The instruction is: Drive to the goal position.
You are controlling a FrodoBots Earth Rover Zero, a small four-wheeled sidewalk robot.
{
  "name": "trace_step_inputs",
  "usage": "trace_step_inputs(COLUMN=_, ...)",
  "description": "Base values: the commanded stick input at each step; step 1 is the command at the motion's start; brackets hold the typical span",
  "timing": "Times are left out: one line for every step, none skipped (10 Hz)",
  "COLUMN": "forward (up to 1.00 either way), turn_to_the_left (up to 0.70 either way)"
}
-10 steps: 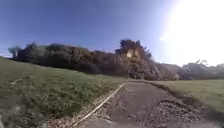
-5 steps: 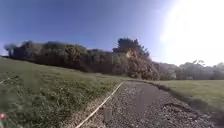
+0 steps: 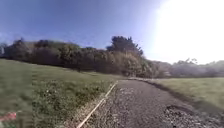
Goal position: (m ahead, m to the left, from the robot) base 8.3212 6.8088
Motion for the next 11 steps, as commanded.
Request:
trace_step_inputs(forward=0.5, turn_to_the_left=0.0)
trace_step_inputs(forward=0.5, turn_to_the_left=0.0)
trace_step_inputs(forward=0.5, turn_to_the_left=-0.18)
trace_step_inputs(forward=0.5, turn_to_the_left=-0.27)
trace_step_inputs(forward=0.5, turn_to_the_left=-0.27)
trace_step_inputs(forward=0.5, turn_to_the_left=-0.11)
trace_step_inputs(forward=0.5, turn_to_the_left=0.0)
trace_step_inputs(forward=0.5, turn_to_the_left=0.0)
trace_step_inputs(forward=0.5, turn_to_the_left=0.0)
trace_step_inputs(forward=0.5, turn_to_the_left=-0.05)
trace_step_inputs(forward=0.5, turn_to_the_left=-0.22)
